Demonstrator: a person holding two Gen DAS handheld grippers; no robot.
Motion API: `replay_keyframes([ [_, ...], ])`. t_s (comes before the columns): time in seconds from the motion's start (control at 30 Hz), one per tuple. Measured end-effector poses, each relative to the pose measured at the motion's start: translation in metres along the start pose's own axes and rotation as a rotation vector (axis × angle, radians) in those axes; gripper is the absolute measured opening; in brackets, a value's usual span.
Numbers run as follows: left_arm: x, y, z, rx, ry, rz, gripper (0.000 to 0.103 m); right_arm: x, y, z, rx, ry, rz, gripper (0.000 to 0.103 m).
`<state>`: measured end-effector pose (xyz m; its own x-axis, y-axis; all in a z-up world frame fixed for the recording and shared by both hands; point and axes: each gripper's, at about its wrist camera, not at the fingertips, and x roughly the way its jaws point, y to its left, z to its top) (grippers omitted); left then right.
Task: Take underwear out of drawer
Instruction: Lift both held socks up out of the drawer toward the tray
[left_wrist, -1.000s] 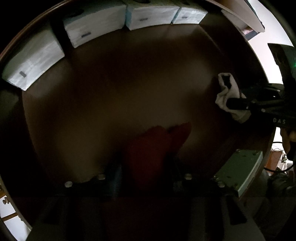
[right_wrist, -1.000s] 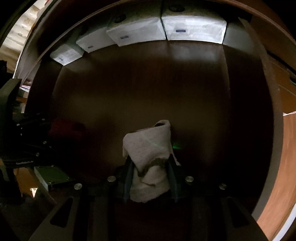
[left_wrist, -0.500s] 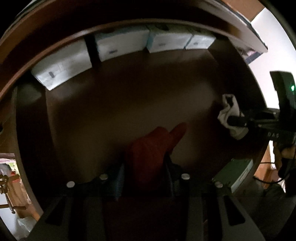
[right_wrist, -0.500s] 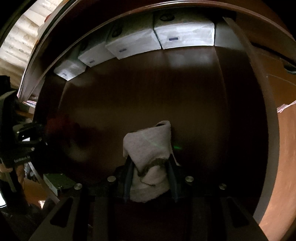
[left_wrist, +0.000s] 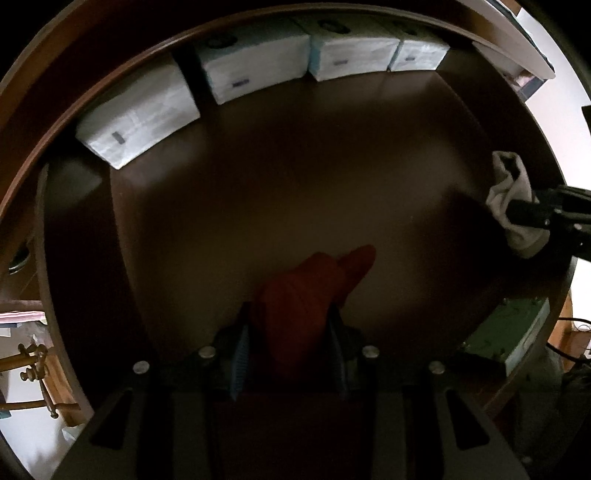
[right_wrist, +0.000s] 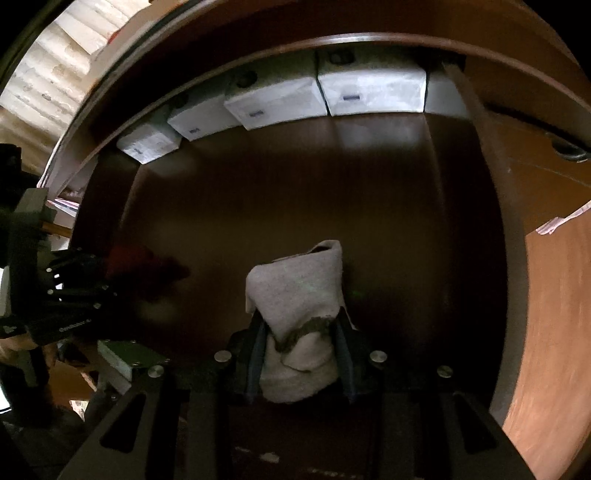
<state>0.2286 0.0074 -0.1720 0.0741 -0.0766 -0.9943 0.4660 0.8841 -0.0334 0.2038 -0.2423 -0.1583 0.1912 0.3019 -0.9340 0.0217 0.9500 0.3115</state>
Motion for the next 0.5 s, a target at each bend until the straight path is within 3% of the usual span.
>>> replay_keyframes([
  [0.5,-0.013,0.007,-0.026,-0.024,-0.026,0.029,0.036,-0.006,0.017,-0.004,-0.001,-0.029,0.004,0.037],
])
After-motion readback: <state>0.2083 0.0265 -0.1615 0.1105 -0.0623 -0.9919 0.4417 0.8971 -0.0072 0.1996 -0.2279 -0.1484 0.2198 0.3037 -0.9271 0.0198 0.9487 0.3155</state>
